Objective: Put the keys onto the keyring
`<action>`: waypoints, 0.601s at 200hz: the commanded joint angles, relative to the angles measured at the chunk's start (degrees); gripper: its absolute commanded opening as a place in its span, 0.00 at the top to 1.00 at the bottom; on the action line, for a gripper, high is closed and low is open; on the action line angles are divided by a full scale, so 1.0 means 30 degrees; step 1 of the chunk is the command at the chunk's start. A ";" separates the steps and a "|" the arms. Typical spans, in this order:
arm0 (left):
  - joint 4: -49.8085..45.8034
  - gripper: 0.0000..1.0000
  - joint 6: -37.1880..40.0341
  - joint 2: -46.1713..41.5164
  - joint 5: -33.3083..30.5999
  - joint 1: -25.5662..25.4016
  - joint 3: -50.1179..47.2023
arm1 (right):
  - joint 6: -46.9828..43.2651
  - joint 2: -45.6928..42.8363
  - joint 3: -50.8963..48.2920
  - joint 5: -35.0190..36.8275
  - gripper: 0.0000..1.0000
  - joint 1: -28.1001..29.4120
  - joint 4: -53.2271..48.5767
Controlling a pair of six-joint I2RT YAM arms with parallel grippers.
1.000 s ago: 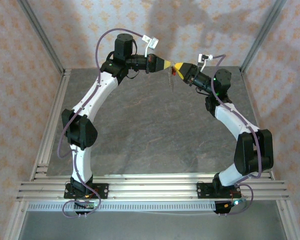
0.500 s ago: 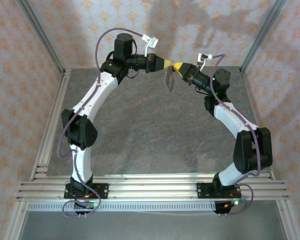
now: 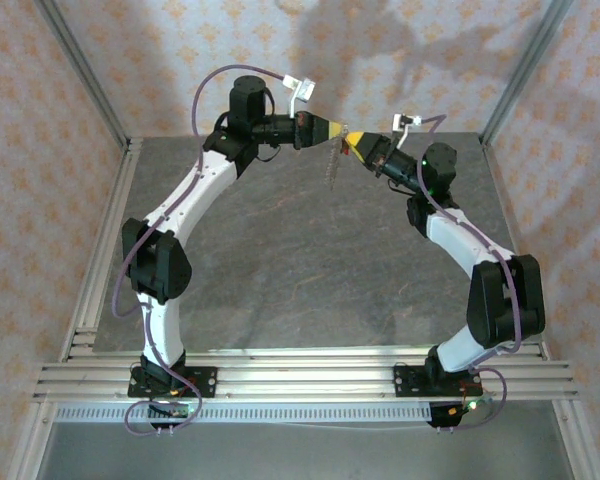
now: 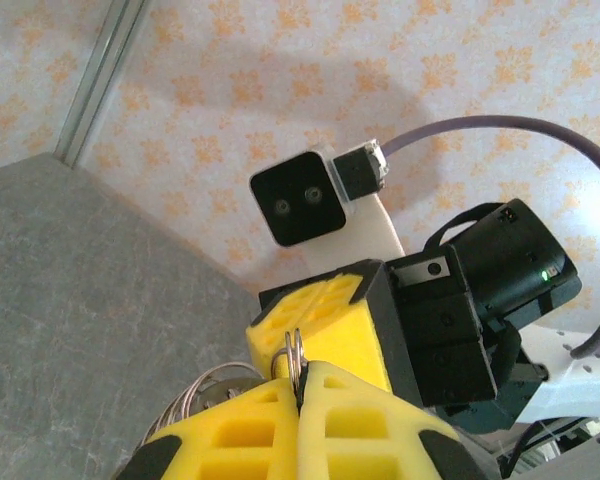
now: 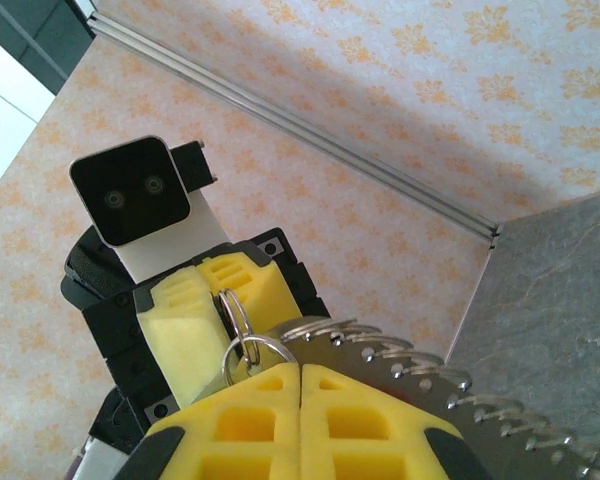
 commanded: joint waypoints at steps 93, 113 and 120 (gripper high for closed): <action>0.3558 1.00 -0.1334 -0.2216 -0.1125 -0.0096 -0.0987 | -0.2302 -0.0902 -0.0105 -0.0247 1.00 0.1287 -0.1703; 0.3912 1.00 -0.1539 -0.2453 -0.1312 -0.0099 -0.1351 | -0.2845 -0.1631 -0.0450 0.0032 1.00 0.0734 -0.2765; 0.4133 1.00 -0.1666 -0.2526 -0.1366 -0.0085 -0.1499 | -0.2933 -0.1884 -0.0594 0.0062 1.00 0.0422 -0.3046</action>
